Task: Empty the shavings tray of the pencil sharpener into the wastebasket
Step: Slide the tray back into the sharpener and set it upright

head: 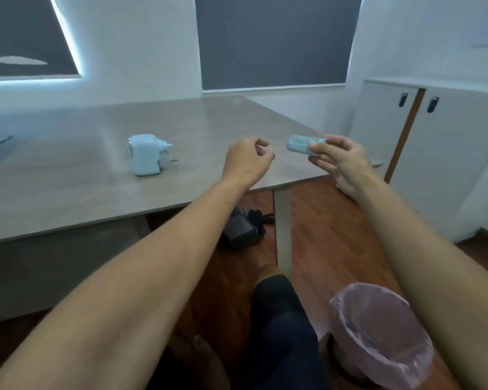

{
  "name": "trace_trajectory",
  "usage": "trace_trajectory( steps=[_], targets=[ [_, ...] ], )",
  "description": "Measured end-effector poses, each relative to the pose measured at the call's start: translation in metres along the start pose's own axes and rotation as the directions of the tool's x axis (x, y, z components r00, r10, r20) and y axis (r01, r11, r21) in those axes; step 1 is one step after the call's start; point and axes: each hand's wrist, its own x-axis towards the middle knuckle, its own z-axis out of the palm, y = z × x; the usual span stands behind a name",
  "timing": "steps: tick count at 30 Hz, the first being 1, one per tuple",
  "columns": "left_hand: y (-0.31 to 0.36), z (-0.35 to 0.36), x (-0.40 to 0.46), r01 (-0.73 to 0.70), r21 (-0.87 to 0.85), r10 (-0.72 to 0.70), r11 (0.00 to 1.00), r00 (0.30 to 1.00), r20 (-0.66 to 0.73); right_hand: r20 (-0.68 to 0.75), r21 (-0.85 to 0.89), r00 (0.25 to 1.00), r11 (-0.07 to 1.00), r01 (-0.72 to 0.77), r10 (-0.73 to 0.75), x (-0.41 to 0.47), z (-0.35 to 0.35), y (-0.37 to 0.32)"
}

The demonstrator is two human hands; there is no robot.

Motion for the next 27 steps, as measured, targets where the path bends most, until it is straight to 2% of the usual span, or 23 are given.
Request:
trace_trajectory(
  steps=[6,10,14,16,19,23,27],
  targets=[
    [-0.042,-0.083,0.019,0.066,0.170,-0.039,0.983,0.987,-0.157,0.160,-0.066,0.986,0.997,-0.033,0.043,0.017,0.073,0.026],
    [-0.073,-0.121,0.033,0.081,0.329,-0.003,0.941,0.973,-0.231,0.213,-0.197,0.974,0.980,-0.033,0.076,0.027,0.111,0.053],
    [-0.098,-0.147,0.053,0.157,0.456,-0.040,0.876,0.966,-0.256,0.249,-0.329,0.964,0.944,-0.011,0.098,0.034,0.139,0.076],
    [-0.108,-0.157,0.068,0.163,0.488,-0.065,0.857,0.976,-0.210,0.272,-0.377,0.956,0.926,-0.003,0.113,0.040,0.150,0.086],
    [-0.118,-0.167,0.087,0.129,0.540,-0.140,0.832,0.990,-0.021,0.300,-0.397,0.945,0.918,-0.003,0.133,0.047,0.163,0.095],
    [-0.130,-0.165,0.105,0.060,0.622,-0.230,0.781,0.953,0.197,0.298,-0.442,0.941,0.897,-0.010,0.157,0.059,0.175,0.103],
    [-0.138,-0.159,0.115,-0.010,0.660,-0.224,0.751,0.937,0.269,0.329,-0.503,0.929,0.864,0.020,0.171,0.068,0.182,0.105]
  ],
)
